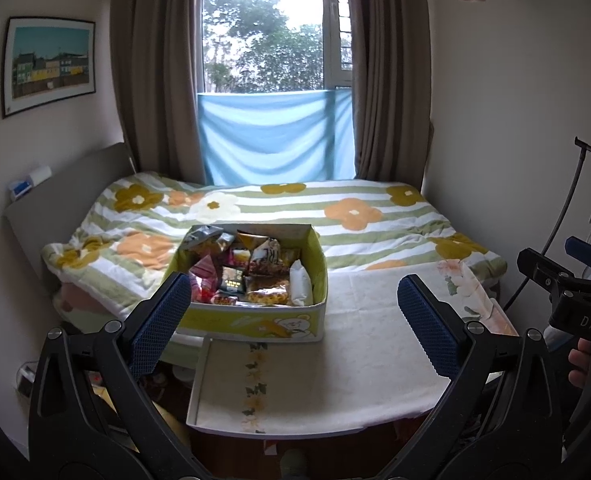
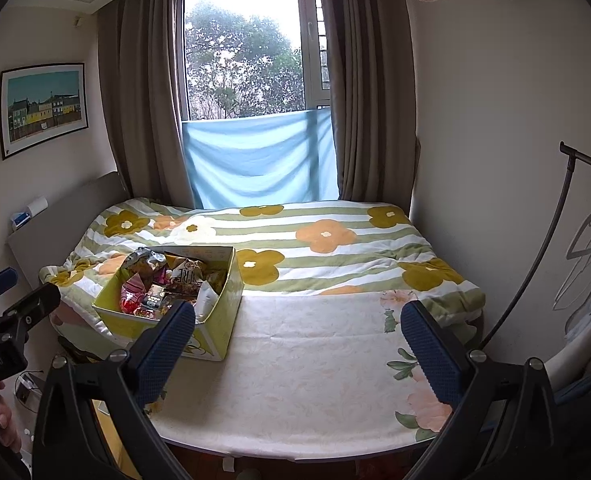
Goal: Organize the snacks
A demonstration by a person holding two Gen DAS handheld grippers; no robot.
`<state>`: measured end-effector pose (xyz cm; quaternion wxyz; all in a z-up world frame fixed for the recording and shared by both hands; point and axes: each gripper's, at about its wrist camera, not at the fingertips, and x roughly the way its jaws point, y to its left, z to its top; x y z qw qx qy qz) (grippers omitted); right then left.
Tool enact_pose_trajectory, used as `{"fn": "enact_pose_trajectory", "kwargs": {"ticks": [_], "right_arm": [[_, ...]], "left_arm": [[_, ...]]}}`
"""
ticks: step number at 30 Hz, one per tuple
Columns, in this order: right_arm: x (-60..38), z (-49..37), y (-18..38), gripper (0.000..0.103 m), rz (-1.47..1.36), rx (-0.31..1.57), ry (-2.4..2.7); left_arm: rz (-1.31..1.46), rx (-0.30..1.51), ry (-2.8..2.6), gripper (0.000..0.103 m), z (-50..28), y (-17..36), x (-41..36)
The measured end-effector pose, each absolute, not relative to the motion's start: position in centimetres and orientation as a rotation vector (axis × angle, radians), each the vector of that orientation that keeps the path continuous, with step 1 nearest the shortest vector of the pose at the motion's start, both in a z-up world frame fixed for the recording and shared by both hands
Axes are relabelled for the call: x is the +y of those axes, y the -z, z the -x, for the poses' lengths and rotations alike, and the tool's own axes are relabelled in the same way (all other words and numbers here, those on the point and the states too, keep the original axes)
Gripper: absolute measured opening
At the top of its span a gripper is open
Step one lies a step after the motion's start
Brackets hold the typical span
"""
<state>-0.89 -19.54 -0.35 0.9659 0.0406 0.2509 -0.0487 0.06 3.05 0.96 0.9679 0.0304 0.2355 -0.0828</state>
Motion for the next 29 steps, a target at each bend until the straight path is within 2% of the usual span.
{"fn": "enact_pose_trajectory", "kwargs": {"ticks": [29], "right_arm": [[-19.41, 0.12, 0.84, 0.102, -0.083, 0.536, 0.102]], "left_arm": [[-0.062, 0.475, 0.110, 0.103, -0.17, -0.55, 3.60]]}}
